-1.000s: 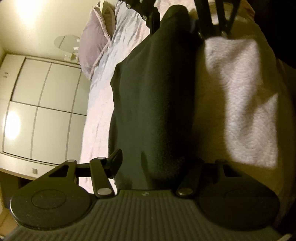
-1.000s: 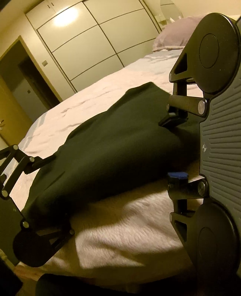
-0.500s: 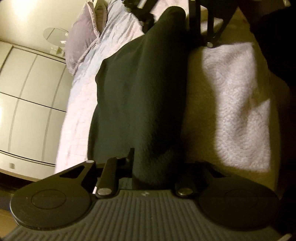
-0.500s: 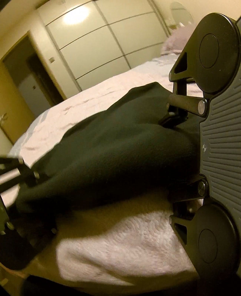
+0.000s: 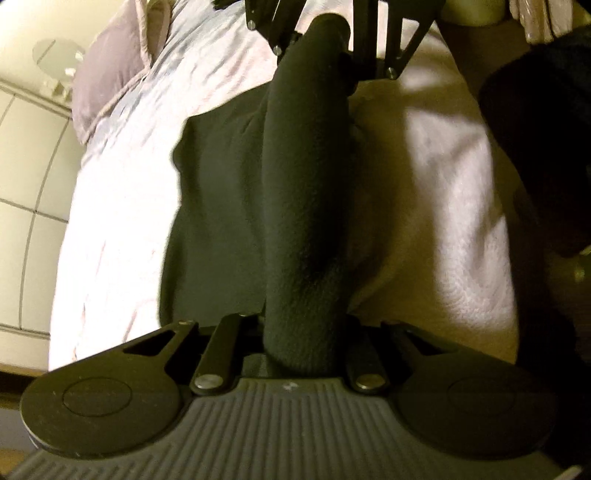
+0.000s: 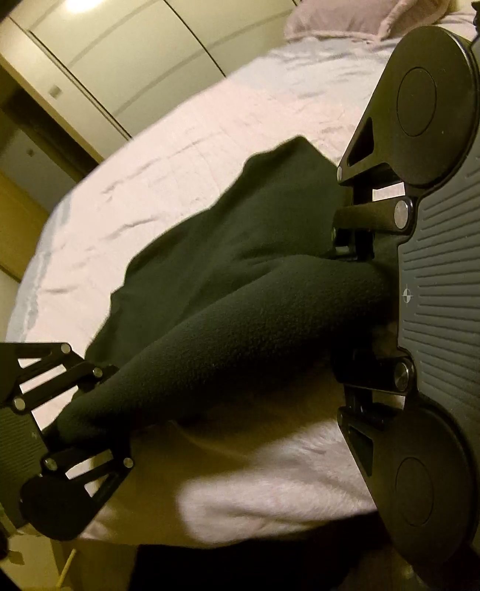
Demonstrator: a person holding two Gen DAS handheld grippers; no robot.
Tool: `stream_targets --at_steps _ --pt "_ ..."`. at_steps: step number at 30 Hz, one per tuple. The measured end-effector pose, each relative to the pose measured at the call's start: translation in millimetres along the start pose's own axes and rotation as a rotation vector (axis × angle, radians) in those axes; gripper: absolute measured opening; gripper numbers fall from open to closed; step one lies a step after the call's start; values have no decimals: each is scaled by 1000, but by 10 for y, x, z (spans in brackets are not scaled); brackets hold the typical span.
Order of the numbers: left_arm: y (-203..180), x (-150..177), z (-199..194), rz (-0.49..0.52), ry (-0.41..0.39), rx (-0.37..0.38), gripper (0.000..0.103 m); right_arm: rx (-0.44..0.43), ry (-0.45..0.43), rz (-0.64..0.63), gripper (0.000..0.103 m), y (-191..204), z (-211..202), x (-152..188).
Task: Fold clothes
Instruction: 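Grasp the folded sweater edge with the left gripper while the right gripper grasps beside it, then carry the folded sweater with both grippers toward the clothes stack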
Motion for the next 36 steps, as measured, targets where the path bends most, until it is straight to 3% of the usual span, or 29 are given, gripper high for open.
stream_targets --at_steps 8,16,27,36 --pt "647 -246 -823 -66 28 61 10 -54 109 -6 28 -476 -869 -608" --pt "997 -524 -1390 -33 -49 70 10 -47 178 24 28 -727 -1672 -876" --pt "1412 -1248 -1667 101 -268 29 10 179 296 233 28 -1127 -2447 -832" --pt "1281 -2008 -1650 262 -405 36 11 336 393 429 28 -1216 -3085 -424"
Point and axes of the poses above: each gripper's, at about its wrist camera, not at the fingertips, and z roughly the way its jaws point, y to its left, x to its underside, the point moved 6 cm from there along z, roughly the way its jaws point, and after that the axes turned 3 degrees about z, right-handed, at the moved point
